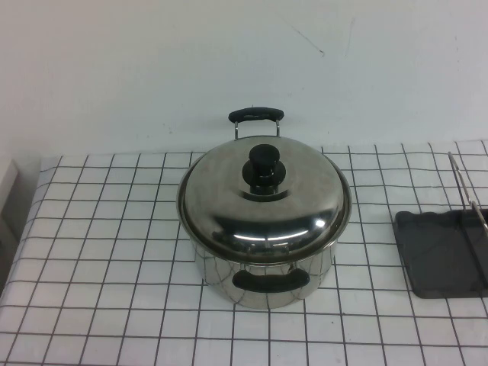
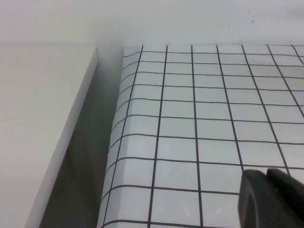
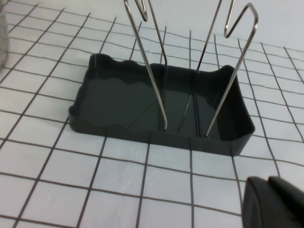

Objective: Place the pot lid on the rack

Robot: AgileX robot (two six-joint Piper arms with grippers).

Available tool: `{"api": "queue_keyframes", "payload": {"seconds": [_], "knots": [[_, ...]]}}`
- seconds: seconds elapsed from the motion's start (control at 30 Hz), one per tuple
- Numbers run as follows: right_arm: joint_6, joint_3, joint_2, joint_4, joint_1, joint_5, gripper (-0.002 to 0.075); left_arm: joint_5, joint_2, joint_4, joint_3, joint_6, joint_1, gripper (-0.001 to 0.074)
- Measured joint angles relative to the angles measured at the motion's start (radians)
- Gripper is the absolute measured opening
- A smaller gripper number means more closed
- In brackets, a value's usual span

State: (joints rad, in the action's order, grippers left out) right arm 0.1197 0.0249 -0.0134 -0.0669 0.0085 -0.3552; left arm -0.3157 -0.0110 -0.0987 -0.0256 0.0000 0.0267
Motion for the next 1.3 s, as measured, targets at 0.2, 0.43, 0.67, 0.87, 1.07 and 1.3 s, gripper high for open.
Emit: {"api": "queue_keyframes", "payload": {"seconds": [0.2,0.43,0.67,0.87,1.07,1.3], "knots": [[0.000,0.000,0.000,0.000,0.000,0.000,-0.0002,0.000,0.000,0.000,0.000,0.000,0.000,-0.0003],[0.000,0.000,0.000,0.000,0.000,0.000,-0.0002,0.000,0.000,0.000,0.000,0.000,0.000,-0.0003],[0.000,0.000,0.000,0.000,0.000,0.000,-0.0002,0.000,0.000,0.000,0.000,0.000,0.000,-0.0003],[0.000,0.000,0.000,0.000,0.000,0.000,-0.0002,0.000,0.000,0.000,0.000,0.000,0.000,-0.0003],[0.000,0.000,0.000,0.000,0.000,0.000,-0.0002,0.000,0.000,0.000,0.000,0.000,0.000,-0.0003],[0.000,0.000,0.000,-0.019,0.000,0.000,-0.0002,0.008,0.000,-0.103,0.000,0.000,0.000,-0.0003]]}}
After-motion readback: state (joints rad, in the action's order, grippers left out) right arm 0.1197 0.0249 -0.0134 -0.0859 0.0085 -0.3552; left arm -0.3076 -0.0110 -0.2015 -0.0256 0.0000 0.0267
